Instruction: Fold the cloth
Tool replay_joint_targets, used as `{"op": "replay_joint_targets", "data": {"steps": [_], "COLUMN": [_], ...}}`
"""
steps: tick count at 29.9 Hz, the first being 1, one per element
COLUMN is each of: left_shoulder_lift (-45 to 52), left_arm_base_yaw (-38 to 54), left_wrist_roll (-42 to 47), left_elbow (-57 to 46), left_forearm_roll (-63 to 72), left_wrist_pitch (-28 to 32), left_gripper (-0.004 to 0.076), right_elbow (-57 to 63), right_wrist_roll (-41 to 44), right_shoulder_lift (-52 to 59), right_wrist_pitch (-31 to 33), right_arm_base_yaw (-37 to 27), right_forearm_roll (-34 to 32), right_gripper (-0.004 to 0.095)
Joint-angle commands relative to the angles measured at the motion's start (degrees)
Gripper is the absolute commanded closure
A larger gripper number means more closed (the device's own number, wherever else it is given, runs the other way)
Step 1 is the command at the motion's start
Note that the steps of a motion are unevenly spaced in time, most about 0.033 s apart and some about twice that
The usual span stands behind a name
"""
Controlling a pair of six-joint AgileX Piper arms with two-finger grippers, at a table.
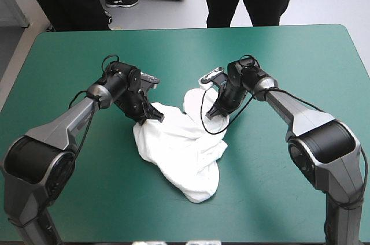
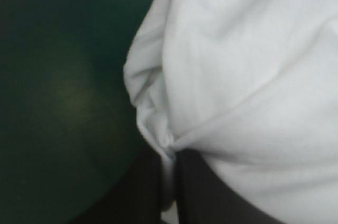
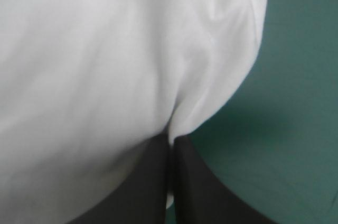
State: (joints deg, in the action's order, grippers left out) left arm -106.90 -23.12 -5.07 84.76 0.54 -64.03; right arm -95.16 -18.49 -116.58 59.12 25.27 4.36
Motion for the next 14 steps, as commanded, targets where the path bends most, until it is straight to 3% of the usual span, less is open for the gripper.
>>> {"op": "replay_joint_targets", "data": {"steps": [1, 7, 14], "left_shoulder_lift": [7.2, 15.7, 25.4], "left_arm_base_yaw": [0.3, 0.3, 0.3], "left_wrist_roll": [0.7, 0.9, 0.9], "left_elbow": [3.7, 7.5, 13.7], "left_forearm_roll": [-1.8, -2.4, -2.4], "left_wrist_pitch": [-1.7, -4.4, -5.2], "left_gripper": [0.0741, 0.0741, 0.0741], "right_elbow": [-5.6, -11.7, -16.4], "right_wrist_roll": [0.6, 2.8, 5.6], "right_shoulder_lift": [5.3, 13.7, 24.7], "right_wrist_pitch": [4.8, 9.4, 10.4], "right_arm_base_yaw": [-0.1, -0.1, -0.1], "right_forearm_roll": [-2.4, -7.3, -10.6], "right_gripper": [0.0925, 0.0925, 0.0925]}}
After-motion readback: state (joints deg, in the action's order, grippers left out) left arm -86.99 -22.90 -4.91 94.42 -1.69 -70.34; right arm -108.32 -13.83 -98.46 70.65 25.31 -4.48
